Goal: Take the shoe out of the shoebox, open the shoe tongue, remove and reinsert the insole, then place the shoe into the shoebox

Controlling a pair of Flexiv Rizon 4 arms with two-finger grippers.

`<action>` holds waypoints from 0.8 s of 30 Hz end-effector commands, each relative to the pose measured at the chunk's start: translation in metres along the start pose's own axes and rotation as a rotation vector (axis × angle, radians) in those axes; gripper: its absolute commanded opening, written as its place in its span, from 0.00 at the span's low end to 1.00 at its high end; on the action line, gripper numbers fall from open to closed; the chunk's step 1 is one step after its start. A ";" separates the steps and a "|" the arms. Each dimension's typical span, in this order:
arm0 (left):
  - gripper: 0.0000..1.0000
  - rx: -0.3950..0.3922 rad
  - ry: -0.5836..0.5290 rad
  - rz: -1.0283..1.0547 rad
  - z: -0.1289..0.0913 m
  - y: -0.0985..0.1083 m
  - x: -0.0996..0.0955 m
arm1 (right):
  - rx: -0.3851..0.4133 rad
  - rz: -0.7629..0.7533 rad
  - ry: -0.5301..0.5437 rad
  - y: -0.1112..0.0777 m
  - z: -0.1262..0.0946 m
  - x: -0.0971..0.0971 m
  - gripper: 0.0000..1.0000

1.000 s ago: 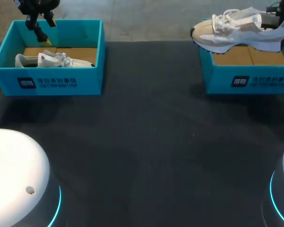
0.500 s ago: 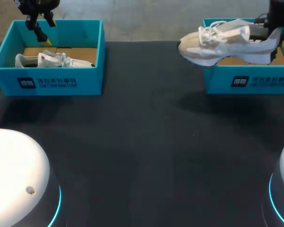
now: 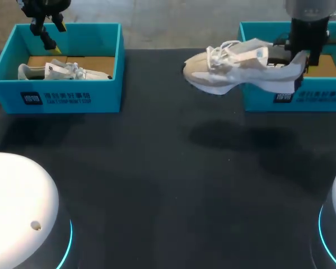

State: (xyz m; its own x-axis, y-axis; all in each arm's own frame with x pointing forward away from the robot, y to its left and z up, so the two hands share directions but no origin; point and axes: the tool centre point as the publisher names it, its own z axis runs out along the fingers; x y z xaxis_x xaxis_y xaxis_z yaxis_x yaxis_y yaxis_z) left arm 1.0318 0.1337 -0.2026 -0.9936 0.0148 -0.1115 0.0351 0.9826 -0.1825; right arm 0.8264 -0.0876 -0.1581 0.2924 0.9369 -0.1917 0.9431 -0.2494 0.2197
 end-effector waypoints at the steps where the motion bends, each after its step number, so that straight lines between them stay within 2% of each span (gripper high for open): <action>1: 1.00 0.000 -0.002 0.001 0.001 0.000 0.001 | -0.016 -0.013 -0.017 -0.024 -0.007 0.010 0.00; 24: 1.00 0.000 -0.002 0.001 0.001 0.000 0.001 | 0.035 -0.088 -0.011 -0.126 -0.007 0.053 0.00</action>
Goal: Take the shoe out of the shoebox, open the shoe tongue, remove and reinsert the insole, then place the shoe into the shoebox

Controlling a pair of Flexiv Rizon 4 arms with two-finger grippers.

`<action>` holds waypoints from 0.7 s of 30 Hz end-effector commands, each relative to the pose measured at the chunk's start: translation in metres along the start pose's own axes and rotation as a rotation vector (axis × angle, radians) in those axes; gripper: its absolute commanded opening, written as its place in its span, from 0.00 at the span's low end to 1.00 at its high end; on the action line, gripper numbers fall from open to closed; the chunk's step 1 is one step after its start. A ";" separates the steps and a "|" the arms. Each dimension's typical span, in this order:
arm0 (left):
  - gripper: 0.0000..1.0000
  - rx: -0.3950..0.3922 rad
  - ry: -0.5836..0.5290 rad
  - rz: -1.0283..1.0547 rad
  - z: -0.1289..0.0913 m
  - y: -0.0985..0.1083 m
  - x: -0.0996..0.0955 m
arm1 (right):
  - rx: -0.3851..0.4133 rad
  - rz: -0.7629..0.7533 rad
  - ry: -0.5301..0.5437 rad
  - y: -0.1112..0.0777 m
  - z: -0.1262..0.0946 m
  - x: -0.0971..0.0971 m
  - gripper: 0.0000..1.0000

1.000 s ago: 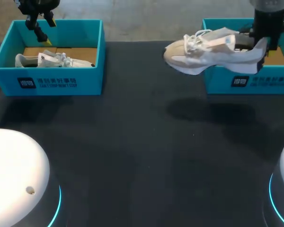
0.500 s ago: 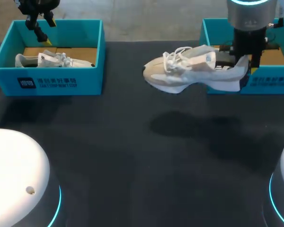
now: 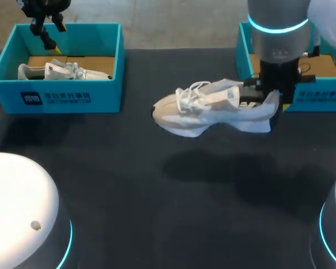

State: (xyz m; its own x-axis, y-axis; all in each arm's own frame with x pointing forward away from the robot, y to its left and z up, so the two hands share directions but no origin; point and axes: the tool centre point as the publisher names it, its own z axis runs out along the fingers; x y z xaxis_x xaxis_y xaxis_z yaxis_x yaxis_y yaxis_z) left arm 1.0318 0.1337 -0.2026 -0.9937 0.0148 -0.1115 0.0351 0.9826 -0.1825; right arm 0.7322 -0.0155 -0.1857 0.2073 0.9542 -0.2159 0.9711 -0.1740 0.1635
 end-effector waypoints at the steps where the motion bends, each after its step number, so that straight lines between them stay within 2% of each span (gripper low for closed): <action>1: 1.00 0.000 -0.002 0.001 0.001 0.000 0.001 | 0.000 -0.002 -0.001 -0.017 0.000 0.012 0.00; 10: 1.00 0.000 -0.002 0.001 0.001 0.000 0.001 | 0.016 -0.054 -0.015 -0.037 0.009 0.025 0.00; 19: 1.00 0.000 -0.002 0.001 0.001 0.000 0.001 | 0.024 -0.087 -0.046 -0.039 0.036 0.031 0.00; 21: 1.00 0.000 -0.002 0.001 0.001 0.000 0.001 | 0.031 -0.102 -0.039 -0.042 0.050 0.039 0.00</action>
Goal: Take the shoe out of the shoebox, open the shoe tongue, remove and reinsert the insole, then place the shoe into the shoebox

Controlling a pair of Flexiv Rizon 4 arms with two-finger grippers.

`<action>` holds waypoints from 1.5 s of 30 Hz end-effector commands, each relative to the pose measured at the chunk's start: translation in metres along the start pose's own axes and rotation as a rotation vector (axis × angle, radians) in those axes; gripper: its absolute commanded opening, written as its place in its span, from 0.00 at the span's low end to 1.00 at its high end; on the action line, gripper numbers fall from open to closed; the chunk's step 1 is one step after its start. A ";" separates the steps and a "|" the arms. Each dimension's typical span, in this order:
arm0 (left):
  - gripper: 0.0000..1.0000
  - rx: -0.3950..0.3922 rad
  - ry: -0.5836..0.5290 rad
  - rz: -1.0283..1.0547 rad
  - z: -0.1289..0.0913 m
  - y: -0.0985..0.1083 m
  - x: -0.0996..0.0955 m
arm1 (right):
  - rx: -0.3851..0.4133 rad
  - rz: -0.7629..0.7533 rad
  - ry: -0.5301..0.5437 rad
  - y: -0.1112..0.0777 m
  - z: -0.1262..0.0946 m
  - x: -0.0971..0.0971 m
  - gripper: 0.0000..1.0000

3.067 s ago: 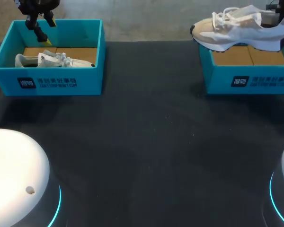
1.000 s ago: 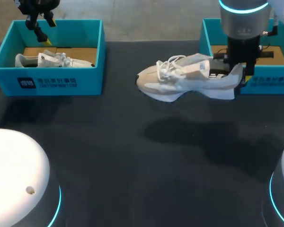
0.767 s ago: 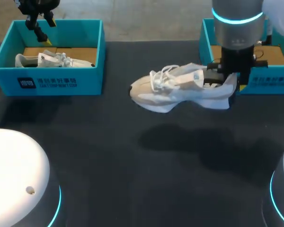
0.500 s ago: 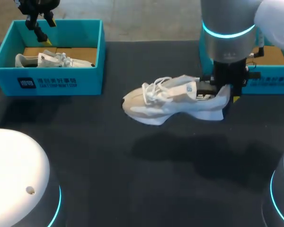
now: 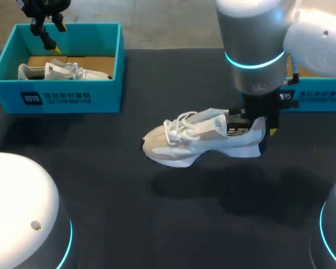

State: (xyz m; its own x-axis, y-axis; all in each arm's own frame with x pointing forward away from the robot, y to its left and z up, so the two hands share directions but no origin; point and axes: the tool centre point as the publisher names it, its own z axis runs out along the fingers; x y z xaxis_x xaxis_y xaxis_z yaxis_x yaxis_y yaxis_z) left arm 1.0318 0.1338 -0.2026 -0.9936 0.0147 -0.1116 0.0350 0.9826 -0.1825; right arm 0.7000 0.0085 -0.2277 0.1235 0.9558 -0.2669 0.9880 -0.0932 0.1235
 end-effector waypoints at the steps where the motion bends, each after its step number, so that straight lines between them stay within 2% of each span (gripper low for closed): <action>1: 1.00 0.000 -0.002 0.002 0.001 0.000 0.001 | 0.013 -0.016 0.012 0.002 0.023 0.017 0.00; 4: 1.00 0.000 -0.002 0.002 0.001 0.000 0.001 | 0.019 -0.022 0.020 -0.001 0.032 0.027 0.00; 9: 1.00 0.000 -0.002 0.002 0.001 0.000 0.001 | 0.049 -0.016 0.052 -0.001 0.064 0.047 0.00; 12: 1.00 0.000 -0.002 0.002 0.001 0.000 0.001 | 0.061 -0.006 0.051 -0.001 0.076 0.056 0.00; 18: 1.00 0.000 -0.002 0.002 0.001 0.000 0.001 | 0.084 -0.009 0.058 0.001 0.111 0.071 0.00; 20: 1.00 0.000 -0.002 0.002 0.001 0.000 0.001 | 0.084 -0.010 0.058 0.001 0.114 0.073 0.00; 22: 1.00 0.000 -0.002 0.002 0.001 0.000 0.001 | 0.096 -0.013 0.065 0.003 0.130 0.081 0.00; 31: 1.00 0.000 -0.002 0.002 0.001 0.000 0.001 | 0.107 -0.004 0.072 0.013 0.155 0.096 0.00; 32: 1.00 0.000 -0.002 0.002 0.001 0.000 0.001 | 0.108 -0.005 0.080 0.014 0.156 0.098 0.14; 33: 1.00 0.000 -0.002 0.002 0.001 0.000 0.001 | 0.108 -0.004 0.081 0.014 0.156 0.099 0.49; 34: 1.00 0.000 -0.002 0.002 0.001 0.000 0.001 | 0.090 -0.009 0.090 0.015 0.155 0.101 1.00; 37: 1.00 0.000 -0.002 0.002 0.001 0.000 0.001 | 0.062 -0.002 0.089 0.016 0.147 0.103 1.00; 44: 1.00 0.000 -0.002 0.002 0.001 0.000 0.001 | 0.071 0.071 0.111 0.018 0.125 0.101 1.00; 45: 1.00 0.000 -0.002 0.002 0.001 0.000 0.001 | 0.080 0.088 0.104 0.018 0.116 0.101 1.00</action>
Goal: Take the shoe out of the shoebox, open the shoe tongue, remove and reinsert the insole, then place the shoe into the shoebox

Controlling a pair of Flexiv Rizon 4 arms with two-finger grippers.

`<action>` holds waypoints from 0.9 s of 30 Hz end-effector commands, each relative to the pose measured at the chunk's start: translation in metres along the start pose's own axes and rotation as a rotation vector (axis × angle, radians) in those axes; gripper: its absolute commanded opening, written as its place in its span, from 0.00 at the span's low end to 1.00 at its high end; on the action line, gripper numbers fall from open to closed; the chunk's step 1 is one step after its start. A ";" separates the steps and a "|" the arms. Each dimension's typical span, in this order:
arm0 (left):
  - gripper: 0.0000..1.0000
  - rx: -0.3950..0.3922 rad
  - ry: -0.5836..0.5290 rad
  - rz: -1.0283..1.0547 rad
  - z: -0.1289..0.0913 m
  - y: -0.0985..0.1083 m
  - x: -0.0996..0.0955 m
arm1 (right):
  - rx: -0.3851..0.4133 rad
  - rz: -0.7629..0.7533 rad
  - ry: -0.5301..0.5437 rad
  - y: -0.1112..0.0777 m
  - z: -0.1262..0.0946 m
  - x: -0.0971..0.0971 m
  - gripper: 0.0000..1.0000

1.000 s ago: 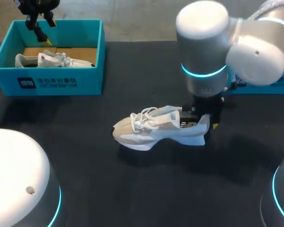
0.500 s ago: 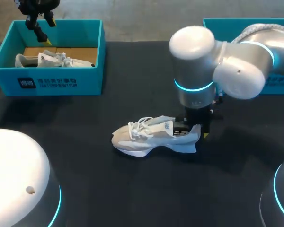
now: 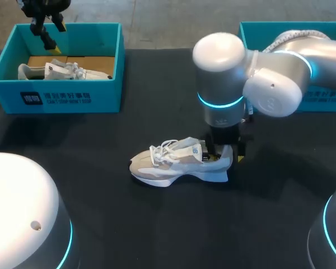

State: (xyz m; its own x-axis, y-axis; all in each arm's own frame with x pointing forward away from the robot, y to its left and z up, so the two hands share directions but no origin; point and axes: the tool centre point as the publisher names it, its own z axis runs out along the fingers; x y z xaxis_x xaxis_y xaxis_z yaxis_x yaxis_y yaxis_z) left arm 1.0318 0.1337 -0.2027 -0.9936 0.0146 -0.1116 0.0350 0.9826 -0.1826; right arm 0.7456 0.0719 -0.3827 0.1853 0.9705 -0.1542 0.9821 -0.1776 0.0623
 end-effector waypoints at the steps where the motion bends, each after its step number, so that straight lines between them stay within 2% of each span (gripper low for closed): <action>1: 1.00 0.000 -0.002 0.002 0.000 0.000 0.001 | 0.002 0.029 0.005 -0.004 -0.024 -0.004 1.00; 7: 1.00 0.000 -0.002 0.002 0.000 0.000 0.001 | -0.016 0.041 0.028 -0.004 -0.059 0.002 1.00; 14: 1.00 0.000 -0.002 0.002 0.000 0.000 0.001 | -0.051 0.044 0.073 -0.005 -0.091 -0.004 1.00; 17: 1.00 0.000 -0.002 0.002 0.000 0.000 0.001 | -0.048 -0.015 0.107 -0.009 -0.104 -0.006 1.00; 18: 1.00 0.000 -0.002 0.002 0.000 0.000 0.001 | -0.049 -0.109 0.130 -0.014 -0.111 -0.004 1.00; 19: 1.00 0.000 -0.002 0.002 0.000 0.000 0.001 | -0.054 -0.107 0.125 -0.016 -0.116 -0.006 1.00; 27: 1.00 0.000 -0.002 0.002 0.000 0.000 0.001 | -0.054 -0.107 0.125 -0.016 -0.116 -0.006 1.00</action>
State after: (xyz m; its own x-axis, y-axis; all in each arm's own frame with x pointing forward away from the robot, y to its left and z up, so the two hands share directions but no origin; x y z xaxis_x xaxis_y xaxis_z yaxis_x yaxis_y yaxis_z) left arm 1.0318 0.1337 -0.2027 -0.9936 0.0147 -0.1117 0.0350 0.9826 -0.1826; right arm 0.7271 0.0919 -0.2664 0.0718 0.9959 -0.0548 0.9925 -0.0659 0.1028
